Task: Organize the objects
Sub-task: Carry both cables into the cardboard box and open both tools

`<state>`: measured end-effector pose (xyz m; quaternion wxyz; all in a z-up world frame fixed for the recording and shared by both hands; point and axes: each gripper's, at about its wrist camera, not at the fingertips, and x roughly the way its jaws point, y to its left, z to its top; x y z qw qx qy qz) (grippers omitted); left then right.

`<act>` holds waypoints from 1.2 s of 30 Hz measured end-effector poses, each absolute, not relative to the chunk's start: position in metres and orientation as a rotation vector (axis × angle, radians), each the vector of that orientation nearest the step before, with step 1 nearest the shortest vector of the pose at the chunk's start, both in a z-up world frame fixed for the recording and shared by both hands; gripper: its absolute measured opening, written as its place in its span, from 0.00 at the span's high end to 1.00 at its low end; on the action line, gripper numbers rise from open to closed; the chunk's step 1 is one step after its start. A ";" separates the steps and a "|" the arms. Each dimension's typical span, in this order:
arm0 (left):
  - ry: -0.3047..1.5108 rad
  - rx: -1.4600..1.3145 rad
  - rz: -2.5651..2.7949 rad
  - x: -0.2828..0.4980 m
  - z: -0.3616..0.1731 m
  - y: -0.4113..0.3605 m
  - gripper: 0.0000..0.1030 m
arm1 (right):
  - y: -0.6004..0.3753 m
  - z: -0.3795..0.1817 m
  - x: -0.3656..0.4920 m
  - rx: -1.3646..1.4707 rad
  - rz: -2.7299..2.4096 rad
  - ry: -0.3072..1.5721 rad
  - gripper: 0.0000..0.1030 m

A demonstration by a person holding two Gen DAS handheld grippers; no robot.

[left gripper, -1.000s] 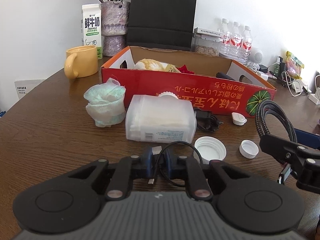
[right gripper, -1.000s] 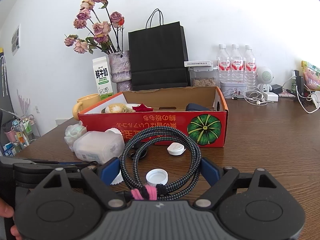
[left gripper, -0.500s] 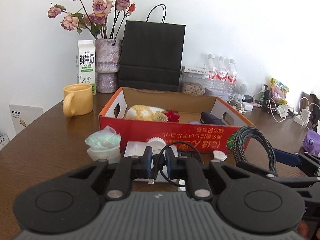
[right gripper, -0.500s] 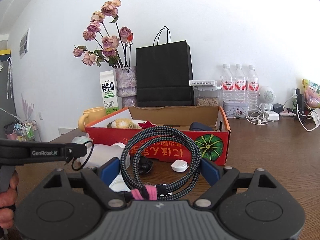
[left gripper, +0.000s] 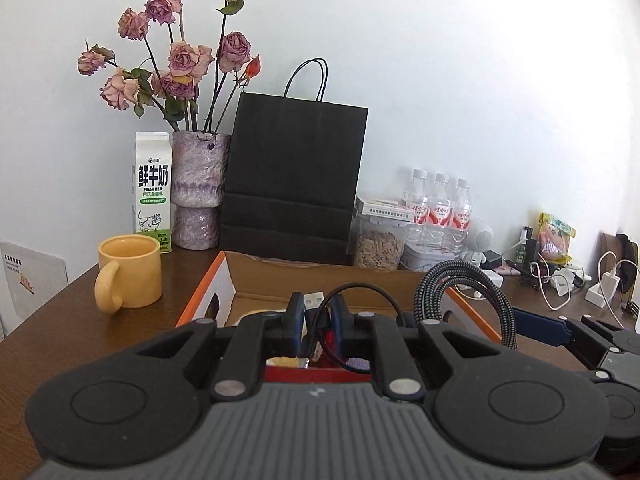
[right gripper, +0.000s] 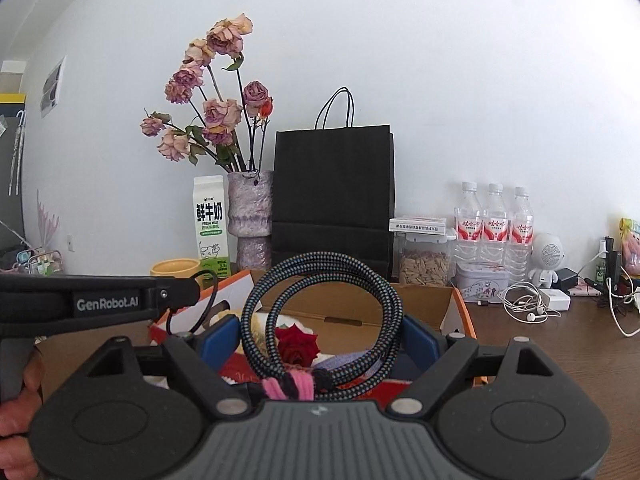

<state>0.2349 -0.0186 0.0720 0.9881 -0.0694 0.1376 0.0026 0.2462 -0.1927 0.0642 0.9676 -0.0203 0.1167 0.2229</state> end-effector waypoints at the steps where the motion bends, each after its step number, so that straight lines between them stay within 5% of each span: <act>1: 0.271 -0.141 0.008 0.240 0.074 -0.018 0.86 | -0.190 0.066 0.253 -0.039 0.450 0.235 0.16; 31: 0.352 -0.147 0.062 0.350 0.051 -0.010 0.84 | -0.163 0.032 0.368 -0.029 0.392 0.365 0.16; 33: 0.359 -0.145 0.073 0.349 0.052 -0.011 0.69 | -0.165 0.032 0.368 -0.012 0.396 0.366 0.16; 35: 0.348 -0.136 0.081 0.347 0.053 -0.012 0.23 | -0.168 0.032 0.367 0.004 0.395 0.357 0.08; 36: 0.336 -0.125 0.095 0.345 0.054 -0.014 0.14 | -0.170 0.032 0.366 0.009 0.388 0.353 0.04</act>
